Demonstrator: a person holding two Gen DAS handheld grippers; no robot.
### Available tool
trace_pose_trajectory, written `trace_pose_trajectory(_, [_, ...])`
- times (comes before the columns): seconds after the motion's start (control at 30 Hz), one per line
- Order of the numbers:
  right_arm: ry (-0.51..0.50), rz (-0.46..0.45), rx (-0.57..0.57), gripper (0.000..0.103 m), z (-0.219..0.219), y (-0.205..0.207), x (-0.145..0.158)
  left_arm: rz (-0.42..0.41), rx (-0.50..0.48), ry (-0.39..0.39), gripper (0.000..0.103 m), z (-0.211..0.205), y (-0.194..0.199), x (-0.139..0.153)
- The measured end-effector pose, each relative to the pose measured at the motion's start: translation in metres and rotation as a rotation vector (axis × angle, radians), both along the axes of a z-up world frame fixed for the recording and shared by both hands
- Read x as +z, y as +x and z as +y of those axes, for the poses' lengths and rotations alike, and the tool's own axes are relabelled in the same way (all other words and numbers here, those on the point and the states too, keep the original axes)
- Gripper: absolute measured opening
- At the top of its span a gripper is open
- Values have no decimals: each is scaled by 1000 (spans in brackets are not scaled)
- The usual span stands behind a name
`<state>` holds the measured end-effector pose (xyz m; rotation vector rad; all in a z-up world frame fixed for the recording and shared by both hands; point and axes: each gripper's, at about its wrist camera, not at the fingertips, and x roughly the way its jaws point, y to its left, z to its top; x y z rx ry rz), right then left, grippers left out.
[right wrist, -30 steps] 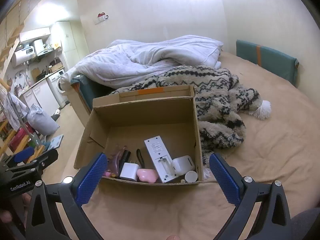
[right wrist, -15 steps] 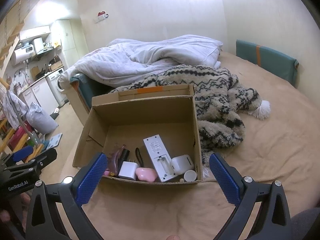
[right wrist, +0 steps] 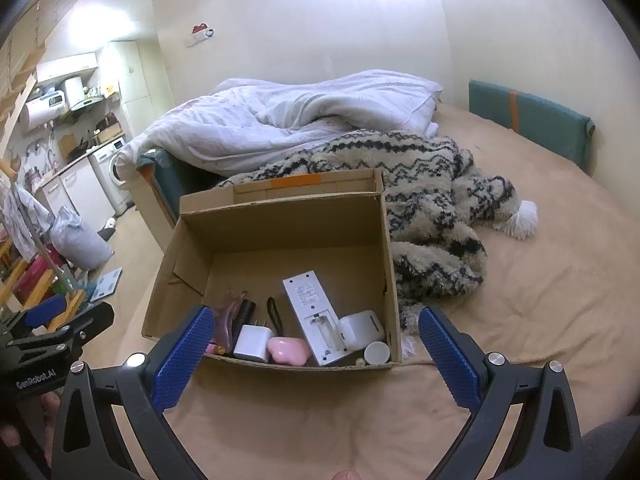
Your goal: Organize rigid objects
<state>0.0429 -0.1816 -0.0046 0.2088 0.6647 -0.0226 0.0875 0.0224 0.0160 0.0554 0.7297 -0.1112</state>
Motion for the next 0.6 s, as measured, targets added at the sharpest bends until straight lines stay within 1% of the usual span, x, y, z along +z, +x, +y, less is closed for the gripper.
trace_pose_trajectory(0.6, [-7, -3, 8, 103, 0, 0, -1, 9, 2, -15, 102, 1, 2, 0])
